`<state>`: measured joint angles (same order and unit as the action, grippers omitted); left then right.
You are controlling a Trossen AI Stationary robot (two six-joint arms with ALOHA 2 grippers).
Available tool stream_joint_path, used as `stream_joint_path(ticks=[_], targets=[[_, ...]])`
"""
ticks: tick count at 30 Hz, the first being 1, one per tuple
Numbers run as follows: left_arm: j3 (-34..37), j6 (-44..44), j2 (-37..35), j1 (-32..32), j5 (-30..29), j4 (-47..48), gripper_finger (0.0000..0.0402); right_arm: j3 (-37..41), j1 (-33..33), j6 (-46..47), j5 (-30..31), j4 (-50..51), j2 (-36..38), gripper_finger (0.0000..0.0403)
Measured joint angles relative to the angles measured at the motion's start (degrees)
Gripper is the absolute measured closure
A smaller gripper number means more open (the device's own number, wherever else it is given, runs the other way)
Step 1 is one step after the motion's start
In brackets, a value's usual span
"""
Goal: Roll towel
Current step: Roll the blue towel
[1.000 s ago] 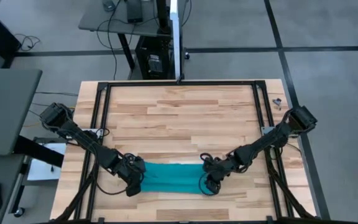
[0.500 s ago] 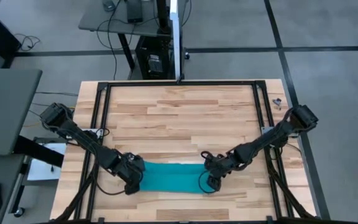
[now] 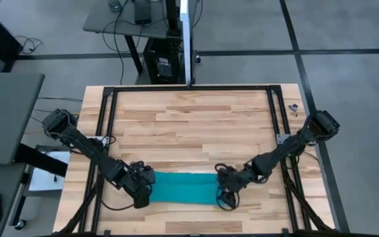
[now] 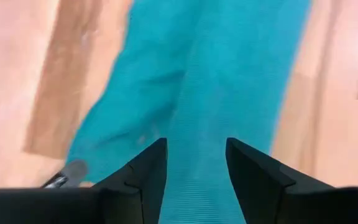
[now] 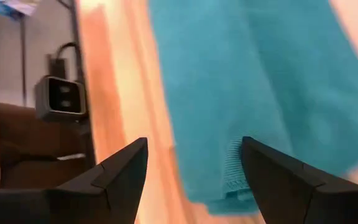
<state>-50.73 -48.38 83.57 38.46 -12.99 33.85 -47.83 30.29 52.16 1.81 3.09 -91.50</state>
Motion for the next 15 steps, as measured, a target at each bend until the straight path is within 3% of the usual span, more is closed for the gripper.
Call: stream_joint_path(ticks=[3, 8, 15], targets=[[2.13, -0.41, 0.25, 1.16, -0.06, -4.44, 0.0253, -0.01, 2.08, -3.05, 2.66, -4.38, -3.20, 0.0158], [8.17, -4.31, 1.10, 1.95, -0.49, -9.48, 0.0253, -0.10, 2.03, -3.85, 4.33, -3.54, -8.77, 0.0159], [10.13, -4.59, 0.45, -0.22, -0.16, -7.06, 0.0253, 0.00, 0.65, -2.70, 3.85, 3.38, -5.89, 0.0159]])
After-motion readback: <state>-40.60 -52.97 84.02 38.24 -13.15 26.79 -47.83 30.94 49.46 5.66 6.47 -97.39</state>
